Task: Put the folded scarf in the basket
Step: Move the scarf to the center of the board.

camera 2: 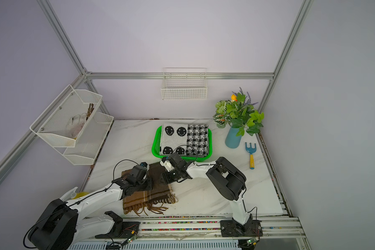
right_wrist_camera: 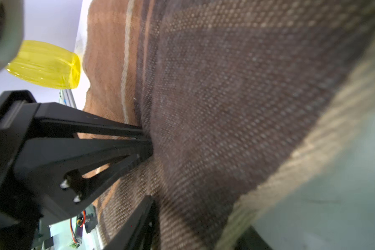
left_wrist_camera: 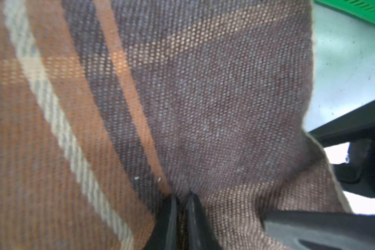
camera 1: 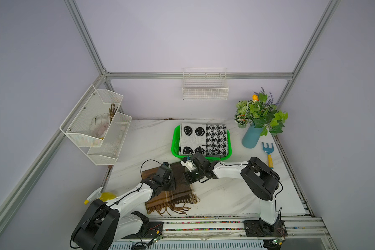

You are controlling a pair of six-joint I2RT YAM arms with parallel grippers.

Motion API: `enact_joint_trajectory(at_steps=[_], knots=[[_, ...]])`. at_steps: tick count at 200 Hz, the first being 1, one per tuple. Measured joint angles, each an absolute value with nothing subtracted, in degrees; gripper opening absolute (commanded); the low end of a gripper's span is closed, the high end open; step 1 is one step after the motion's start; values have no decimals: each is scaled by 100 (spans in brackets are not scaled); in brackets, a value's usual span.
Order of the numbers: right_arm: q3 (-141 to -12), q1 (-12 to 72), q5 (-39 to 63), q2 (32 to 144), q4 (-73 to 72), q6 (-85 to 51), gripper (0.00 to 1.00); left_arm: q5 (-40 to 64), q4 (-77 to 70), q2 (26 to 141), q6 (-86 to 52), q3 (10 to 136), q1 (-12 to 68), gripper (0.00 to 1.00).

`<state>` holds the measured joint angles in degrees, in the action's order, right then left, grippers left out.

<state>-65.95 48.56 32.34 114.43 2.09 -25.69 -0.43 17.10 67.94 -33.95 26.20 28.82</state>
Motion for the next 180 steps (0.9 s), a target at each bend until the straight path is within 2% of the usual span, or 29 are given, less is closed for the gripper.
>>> enact_joint_trajectory(at_steps=[32, 45, 68, 101, 113, 139, 164, 180], knots=[[-6595, 4890, 3428, 11618, -187, -2860, 36, -121, 1640, 6851, -3395, 2620, 2980, 15], [-6598, 4928, 3411, 11649, -239, -2921, 26, -141, 1597, 6882, -3398, 2620, 3004, 15], [-6587, 4963, 3393, 11664, -287, -2969, 0, -152, 1503, 6960, -3398, 2630, 3022, 15], [-6427, 4963, 3249, 11579, -392, -2954, 0, -139, 1372, 7089, -3398, 2687, 3046, 18], [-6311, 4965, 3109, 11448, -375, -2930, 0, -104, 1334, 7091, -3393, 2689, 3052, 23], [-6007, 5006, 2661, 11026, -270, -2823, 0, 67, 1332, 7091, -3374, 2799, 3103, 43], [-5551, 5026, 2274, 10475, -165, -2727, 0, 152, 1387, 7089, -3385, 2895, 3131, 48], [-5229, 5011, 2088, 10165, -158, -2670, 0, 130, 1498, 7089, -3361, 2961, 3131, 56]])
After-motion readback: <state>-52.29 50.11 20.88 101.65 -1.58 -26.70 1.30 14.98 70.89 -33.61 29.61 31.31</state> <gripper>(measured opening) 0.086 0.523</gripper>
